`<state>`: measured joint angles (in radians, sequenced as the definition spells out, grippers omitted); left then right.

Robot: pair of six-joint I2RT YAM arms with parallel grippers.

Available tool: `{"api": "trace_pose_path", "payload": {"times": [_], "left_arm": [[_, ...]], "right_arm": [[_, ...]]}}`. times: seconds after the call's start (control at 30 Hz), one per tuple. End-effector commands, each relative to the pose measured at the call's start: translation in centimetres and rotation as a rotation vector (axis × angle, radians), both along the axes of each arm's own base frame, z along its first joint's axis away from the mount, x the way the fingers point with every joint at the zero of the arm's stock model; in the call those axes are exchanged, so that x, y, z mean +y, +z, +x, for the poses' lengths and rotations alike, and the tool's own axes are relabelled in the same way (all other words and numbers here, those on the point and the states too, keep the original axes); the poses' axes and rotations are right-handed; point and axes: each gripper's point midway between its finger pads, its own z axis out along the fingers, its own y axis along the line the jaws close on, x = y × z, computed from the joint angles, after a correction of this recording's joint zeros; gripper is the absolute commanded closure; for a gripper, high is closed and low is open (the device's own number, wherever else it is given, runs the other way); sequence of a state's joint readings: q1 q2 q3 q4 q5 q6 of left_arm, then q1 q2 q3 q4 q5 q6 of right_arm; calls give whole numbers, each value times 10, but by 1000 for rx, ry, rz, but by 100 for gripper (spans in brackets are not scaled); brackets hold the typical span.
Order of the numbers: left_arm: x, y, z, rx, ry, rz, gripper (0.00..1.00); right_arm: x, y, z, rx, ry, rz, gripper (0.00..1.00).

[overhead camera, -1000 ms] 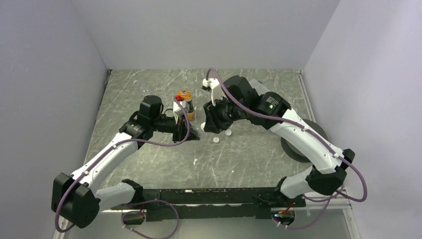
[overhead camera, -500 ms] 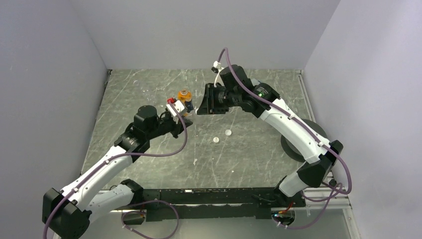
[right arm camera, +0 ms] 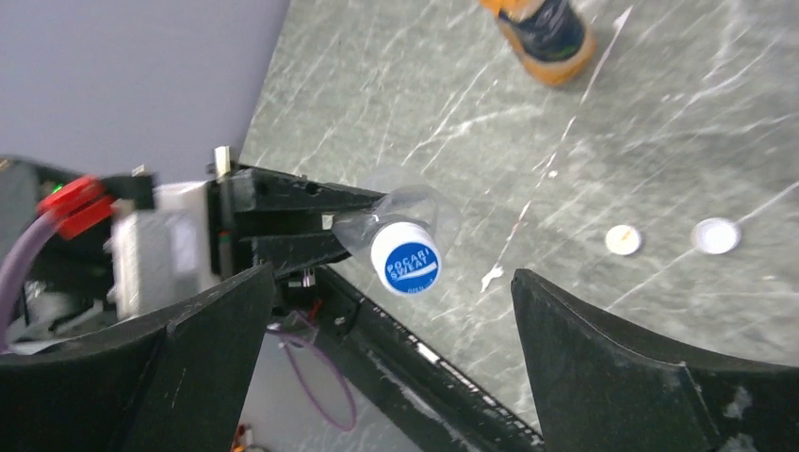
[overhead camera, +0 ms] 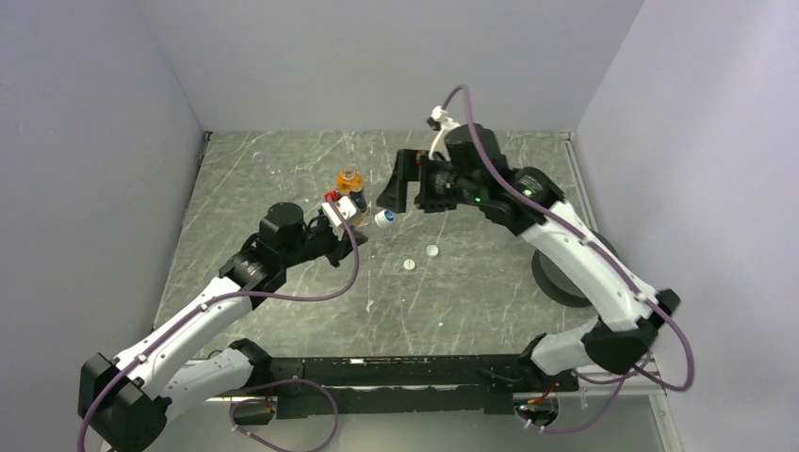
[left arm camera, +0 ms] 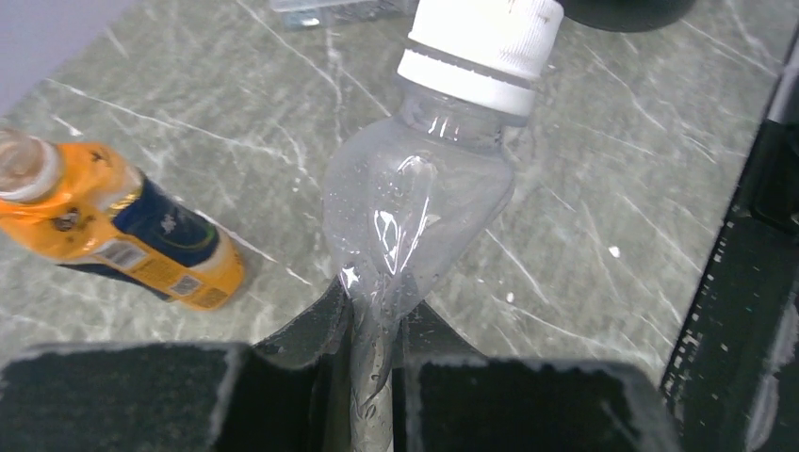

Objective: Screw on the bottle caps
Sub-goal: Screw the bottle cap onto the plastic bottle.

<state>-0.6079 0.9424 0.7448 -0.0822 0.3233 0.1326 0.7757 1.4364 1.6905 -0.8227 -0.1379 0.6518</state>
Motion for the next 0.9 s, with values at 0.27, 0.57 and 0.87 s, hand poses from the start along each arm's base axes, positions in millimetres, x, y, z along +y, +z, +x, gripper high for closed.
{"api": "trace_pose_path", "payload": {"times": [0.27, 0.57, 0.87], "left_arm": [[-31, 36, -77, 290, -629, -192, 100], [-32, 42, -94, 356, -751, -217, 100], [-31, 37, -97, 384, -761, -223, 100]], "right_arm": [[-75, 56, -34, -413, 23, -27, 0], [-53, 34, -70, -394, 338, -38, 17], [-15, 27, -85, -385, 491, -57, 33]]}}
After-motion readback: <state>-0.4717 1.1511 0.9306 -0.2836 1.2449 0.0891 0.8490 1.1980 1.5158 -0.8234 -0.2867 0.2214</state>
